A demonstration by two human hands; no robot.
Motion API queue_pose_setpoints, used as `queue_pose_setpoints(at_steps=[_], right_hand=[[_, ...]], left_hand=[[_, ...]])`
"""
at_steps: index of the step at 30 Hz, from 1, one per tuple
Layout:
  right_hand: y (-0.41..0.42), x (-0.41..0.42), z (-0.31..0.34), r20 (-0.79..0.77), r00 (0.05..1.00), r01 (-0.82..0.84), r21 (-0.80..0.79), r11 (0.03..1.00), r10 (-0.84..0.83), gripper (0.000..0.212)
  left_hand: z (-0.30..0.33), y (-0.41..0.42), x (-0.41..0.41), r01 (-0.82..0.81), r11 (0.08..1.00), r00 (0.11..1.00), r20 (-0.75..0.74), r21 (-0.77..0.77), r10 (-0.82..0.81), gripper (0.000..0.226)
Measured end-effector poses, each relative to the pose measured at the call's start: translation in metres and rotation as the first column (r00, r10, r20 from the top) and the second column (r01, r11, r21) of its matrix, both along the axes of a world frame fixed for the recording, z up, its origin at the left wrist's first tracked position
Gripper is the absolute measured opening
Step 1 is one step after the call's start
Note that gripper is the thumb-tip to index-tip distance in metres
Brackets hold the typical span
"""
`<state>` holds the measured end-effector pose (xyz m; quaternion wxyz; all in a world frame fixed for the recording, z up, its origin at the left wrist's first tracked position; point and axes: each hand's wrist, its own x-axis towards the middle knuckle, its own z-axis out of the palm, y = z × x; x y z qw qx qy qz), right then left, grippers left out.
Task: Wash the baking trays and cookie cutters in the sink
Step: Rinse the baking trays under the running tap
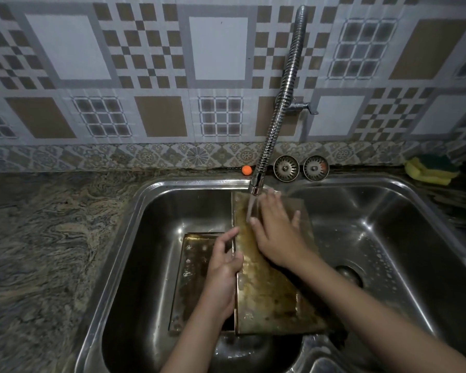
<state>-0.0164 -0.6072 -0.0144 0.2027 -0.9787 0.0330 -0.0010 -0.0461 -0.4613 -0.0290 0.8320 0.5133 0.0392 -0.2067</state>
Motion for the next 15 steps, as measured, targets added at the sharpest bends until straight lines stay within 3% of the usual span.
queue_pose_setpoints(at_steps=[2,5,9,11,15], right_hand=[[0.022,-0.010,0.001,0.072,0.985,-0.160,0.017,0.987,0.158,0.066],[0.025,-0.028,-0.010,0.034,0.948,-0.315,-0.030,0.948,0.316,0.074],[-0.007,-0.001,-0.018,-0.135,0.991,-0.010,0.042,0.999,0.015,0.072],[0.000,0.012,-0.013,-0.151,0.988,0.043,0.029,0.999,-0.038,0.068],[0.039,-0.019,-0.002,-0.041,0.962,-0.272,-0.025,0.962,0.271,0.064]], left_hand=[[0.005,0.001,0.006,-0.083,0.996,0.996,-0.008,0.007,0.083,0.044],[0.012,0.022,0.021,-0.216,0.976,0.975,-0.063,-0.027,0.214,0.042],[0.014,0.032,0.018,-0.205,0.979,0.972,-0.122,-0.018,0.201,0.042],[0.008,0.018,0.009,-0.138,0.990,0.979,-0.156,-0.023,0.133,0.042],[0.008,0.011,0.015,-0.248,0.964,0.952,-0.208,-0.099,0.224,0.038]])
